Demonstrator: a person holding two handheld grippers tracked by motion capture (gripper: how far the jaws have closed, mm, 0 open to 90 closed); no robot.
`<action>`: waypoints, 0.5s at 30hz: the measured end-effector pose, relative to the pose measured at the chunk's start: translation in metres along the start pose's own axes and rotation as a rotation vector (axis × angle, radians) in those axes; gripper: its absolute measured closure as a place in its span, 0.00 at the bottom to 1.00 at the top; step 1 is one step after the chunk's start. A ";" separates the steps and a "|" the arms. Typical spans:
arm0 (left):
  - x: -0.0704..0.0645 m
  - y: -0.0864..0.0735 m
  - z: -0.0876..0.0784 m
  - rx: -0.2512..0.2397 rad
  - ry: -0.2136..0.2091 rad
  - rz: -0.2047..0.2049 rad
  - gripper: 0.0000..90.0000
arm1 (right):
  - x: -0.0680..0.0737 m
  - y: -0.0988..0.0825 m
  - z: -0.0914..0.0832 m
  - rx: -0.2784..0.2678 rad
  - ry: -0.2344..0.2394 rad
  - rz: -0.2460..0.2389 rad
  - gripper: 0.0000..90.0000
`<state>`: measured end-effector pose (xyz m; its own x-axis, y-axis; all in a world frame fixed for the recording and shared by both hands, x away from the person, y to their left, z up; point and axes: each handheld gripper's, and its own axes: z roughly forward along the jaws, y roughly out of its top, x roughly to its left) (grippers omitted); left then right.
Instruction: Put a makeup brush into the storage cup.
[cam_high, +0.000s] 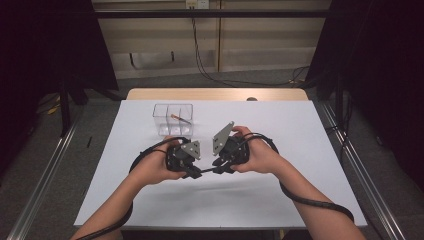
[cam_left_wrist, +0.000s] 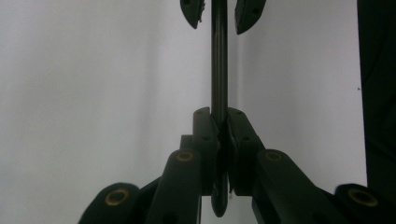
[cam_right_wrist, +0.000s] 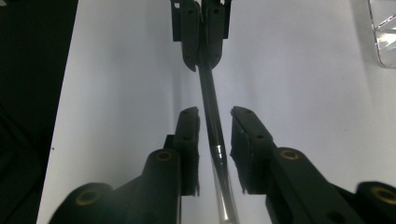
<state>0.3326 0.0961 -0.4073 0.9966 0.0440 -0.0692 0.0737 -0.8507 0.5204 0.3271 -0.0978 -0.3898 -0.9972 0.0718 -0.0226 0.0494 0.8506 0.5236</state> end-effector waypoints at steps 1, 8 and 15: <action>0.000 0.000 0.000 -0.002 0.001 -0.003 0.93 | 0.000 -0.001 0.000 -0.002 -0.002 0.004 0.77; 0.002 0.000 -0.002 -0.011 -0.001 -0.012 0.93 | -0.001 -0.010 -0.003 -0.096 -0.027 0.058 0.48; 0.003 -0.002 -0.002 -0.021 0.009 -0.027 0.93 | -0.004 -0.021 -0.007 -0.239 -0.022 0.123 0.27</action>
<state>0.3355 0.0993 -0.4065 0.9945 0.0718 -0.0757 0.1013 -0.8380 0.5362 0.3301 -0.1197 -0.3954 -0.9828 0.1807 0.0370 0.1531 0.6876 0.7097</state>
